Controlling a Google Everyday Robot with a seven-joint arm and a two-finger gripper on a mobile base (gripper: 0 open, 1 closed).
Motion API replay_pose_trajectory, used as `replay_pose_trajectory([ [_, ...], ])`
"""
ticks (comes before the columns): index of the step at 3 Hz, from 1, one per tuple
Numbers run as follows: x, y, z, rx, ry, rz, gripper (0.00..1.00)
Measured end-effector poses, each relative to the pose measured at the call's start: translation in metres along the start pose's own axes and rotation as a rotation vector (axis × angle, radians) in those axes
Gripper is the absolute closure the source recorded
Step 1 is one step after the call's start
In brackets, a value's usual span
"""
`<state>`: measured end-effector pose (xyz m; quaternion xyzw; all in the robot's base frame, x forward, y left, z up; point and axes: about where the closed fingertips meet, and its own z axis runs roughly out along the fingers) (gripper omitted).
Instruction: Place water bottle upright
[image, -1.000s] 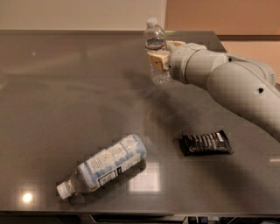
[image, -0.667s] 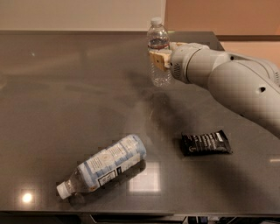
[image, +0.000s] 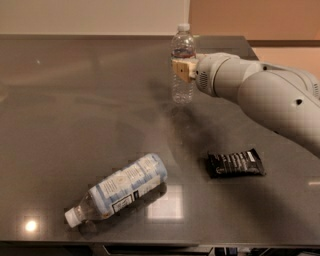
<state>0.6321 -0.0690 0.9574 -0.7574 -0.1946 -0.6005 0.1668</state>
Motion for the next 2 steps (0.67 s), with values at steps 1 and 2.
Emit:
replay_pose_trajectory([
  [1,-0.0087,0.0033,0.0030,-0.006,0.013,0.012,1.00],
  [2,-0.0163,0.0043,0.0043,-0.013,0.057,-0.010,1.00],
])
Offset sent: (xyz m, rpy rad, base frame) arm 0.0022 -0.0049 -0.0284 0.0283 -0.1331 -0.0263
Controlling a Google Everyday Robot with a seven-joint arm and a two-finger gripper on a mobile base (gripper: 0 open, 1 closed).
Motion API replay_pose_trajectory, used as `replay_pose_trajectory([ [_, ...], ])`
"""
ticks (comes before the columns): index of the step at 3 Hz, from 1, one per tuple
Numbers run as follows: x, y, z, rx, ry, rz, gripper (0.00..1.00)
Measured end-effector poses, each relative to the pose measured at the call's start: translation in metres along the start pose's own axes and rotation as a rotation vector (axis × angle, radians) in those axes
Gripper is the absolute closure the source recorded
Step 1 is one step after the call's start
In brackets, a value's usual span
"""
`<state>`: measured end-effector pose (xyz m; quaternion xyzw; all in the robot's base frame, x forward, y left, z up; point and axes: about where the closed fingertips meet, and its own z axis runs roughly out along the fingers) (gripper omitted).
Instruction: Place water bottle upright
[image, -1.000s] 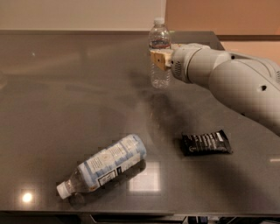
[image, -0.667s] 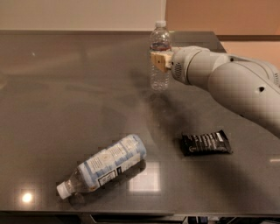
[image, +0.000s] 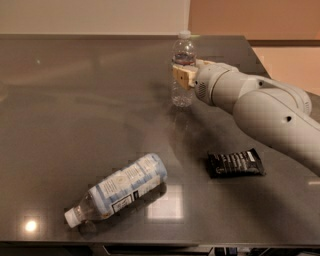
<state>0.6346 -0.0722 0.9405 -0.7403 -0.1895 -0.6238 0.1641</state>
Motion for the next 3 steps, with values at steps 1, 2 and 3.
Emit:
replay_pose_trajectory([
  [1,-0.0049,0.0013,0.0011,-0.005,0.028,-0.006,1.00],
  [2,-0.0097,0.0027,0.0015,-0.009,0.044,-0.005,1.00],
  [3,-0.0133,0.0032,0.0013,-0.013,0.069,-0.018,0.82],
])
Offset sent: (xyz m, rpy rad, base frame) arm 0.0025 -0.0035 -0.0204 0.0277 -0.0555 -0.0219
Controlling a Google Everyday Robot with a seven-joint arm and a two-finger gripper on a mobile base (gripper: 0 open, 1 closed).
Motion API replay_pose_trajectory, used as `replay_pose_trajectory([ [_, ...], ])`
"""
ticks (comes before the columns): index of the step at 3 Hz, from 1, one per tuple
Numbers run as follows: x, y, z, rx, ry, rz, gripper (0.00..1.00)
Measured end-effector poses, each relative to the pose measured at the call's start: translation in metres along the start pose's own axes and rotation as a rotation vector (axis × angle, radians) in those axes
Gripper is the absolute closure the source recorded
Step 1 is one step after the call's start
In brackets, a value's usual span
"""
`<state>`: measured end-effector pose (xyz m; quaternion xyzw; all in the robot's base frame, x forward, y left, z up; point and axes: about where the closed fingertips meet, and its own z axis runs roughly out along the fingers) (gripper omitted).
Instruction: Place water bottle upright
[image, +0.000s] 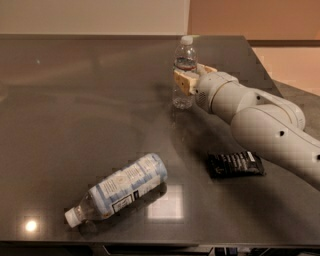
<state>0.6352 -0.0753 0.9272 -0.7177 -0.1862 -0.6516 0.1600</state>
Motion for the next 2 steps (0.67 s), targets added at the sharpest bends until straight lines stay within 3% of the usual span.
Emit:
replay_pose_trajectory([
  [2,-0.0087,-0.0005,0.0017,-0.001,0.018,-0.026,0.36],
])
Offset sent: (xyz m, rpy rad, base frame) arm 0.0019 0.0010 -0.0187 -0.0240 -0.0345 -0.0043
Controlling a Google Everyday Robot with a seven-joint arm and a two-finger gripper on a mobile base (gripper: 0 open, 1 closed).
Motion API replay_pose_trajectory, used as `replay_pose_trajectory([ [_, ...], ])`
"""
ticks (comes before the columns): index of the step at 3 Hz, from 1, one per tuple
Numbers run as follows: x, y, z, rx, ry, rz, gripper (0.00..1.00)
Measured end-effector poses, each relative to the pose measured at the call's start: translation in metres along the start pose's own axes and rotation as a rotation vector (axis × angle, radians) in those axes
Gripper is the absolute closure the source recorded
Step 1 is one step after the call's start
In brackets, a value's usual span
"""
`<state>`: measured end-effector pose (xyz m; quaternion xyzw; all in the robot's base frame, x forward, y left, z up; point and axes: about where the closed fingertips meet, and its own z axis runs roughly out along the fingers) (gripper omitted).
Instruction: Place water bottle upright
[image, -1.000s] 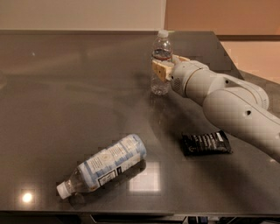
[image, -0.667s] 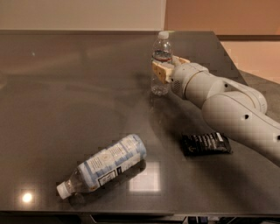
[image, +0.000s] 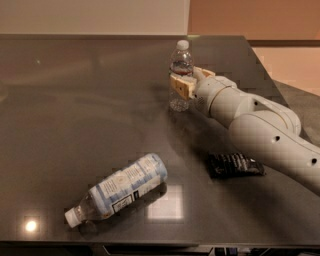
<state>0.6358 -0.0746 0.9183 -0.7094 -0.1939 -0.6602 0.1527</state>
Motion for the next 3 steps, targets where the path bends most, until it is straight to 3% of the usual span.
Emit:
replay_pose_trajectory([
  [1,0.0017,-0.0017,0.0006,0.002,0.001,-0.001,0.13],
  [2,0.0029,-0.0031,0.0010,0.004,0.002,-0.002,0.00],
  [3,0.0030,-0.0031,0.0011,0.004,0.002,-0.003,0.00],
])
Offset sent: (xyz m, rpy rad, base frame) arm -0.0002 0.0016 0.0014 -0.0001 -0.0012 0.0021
